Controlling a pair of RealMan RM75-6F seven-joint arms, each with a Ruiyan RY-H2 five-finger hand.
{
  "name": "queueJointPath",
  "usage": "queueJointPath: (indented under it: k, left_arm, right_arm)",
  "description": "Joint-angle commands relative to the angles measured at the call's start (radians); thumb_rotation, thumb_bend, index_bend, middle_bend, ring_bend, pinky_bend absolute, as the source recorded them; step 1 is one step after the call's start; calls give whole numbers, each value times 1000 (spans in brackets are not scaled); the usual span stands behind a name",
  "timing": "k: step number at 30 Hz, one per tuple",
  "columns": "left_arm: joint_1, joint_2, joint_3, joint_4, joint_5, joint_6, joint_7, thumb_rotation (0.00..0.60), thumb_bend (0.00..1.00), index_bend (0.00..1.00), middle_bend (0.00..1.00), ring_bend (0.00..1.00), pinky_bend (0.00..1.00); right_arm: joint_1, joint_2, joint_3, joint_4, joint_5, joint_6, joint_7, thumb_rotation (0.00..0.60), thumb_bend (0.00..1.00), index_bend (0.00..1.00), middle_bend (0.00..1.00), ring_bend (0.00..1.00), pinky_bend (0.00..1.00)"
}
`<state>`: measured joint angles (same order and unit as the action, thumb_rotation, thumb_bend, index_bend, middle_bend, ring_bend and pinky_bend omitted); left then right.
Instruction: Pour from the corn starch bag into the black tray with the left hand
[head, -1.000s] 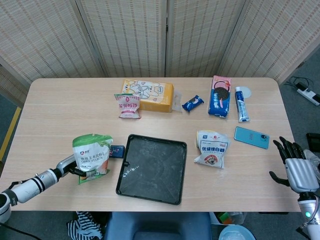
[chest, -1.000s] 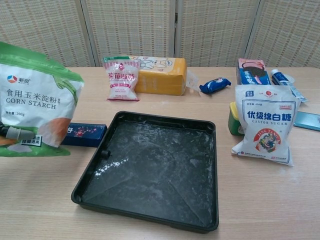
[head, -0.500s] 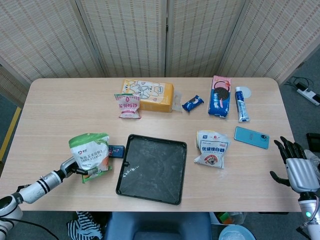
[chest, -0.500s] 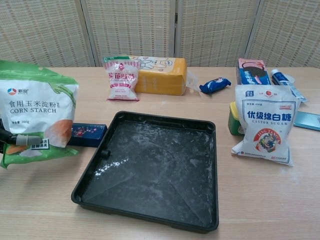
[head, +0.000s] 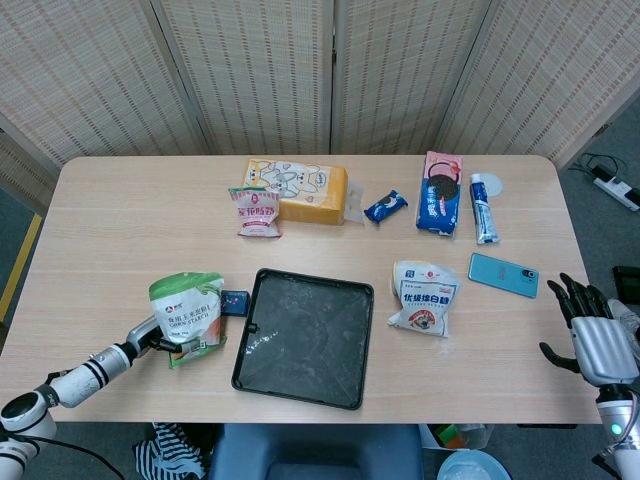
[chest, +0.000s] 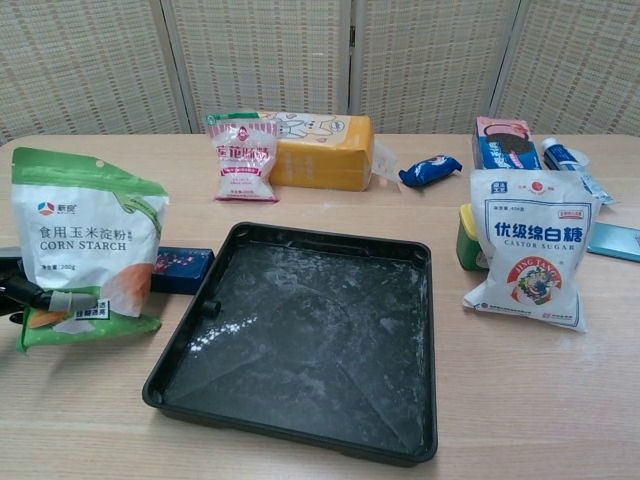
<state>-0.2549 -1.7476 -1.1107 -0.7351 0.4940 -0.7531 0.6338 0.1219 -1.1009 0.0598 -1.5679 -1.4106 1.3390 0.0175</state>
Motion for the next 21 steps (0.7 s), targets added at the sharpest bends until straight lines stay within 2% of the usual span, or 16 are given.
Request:
queueJointPath:
  k: [1, 3, 7, 12, 15, 17, 21]
  left_arm:
    - [8, -8, -5, -8, -3, 8, 17, 600, 358, 790, 856, 964, 1000]
    - [11, -7, -5, -15, 1, 6, 30, 600, 357, 729, 819, 949, 1000]
    - [15, -2, 4, -30, 12, 13, 45, 600, 354, 527, 588, 910, 1000]
    - [23, 6, 5, -46, 8, 12, 37, 600, 353, 420, 354, 901, 999]
    - [24, 19, 10, -54, 10, 8, 23, 600, 336, 296, 221, 898, 998]
    - [23, 29, 15, -61, 12, 9, 12, 600, 303, 187, 158, 892, 991]
    - [22, 42, 21, -70, 13, 9, -5, 600, 255, 84, 94, 883, 979]
  right_arm:
    - [0, 0, 0, 0, 0, 0, 1, 600, 280, 0, 0, 0, 0]
    - [1, 0, 0, 0, 0, -1, 0, 600, 280, 0, 0, 0, 0]
    - [1, 0, 0, 0, 0, 0, 2, 600, 279, 0, 0, 0, 0]
    - [0, 1, 0, 0, -2, 1, 3, 600, 280, 0, 0, 0, 0]
    - [1, 1, -1, 0, -3, 1, 2, 600, 279, 0, 0, 0, 0]
    - [0, 1, -1, -1, -4, 4, 1, 600, 279, 0, 0, 0, 0]
    - [-3, 1, -1, -2, -5, 8, 0, 600, 280, 0, 0, 0, 0]
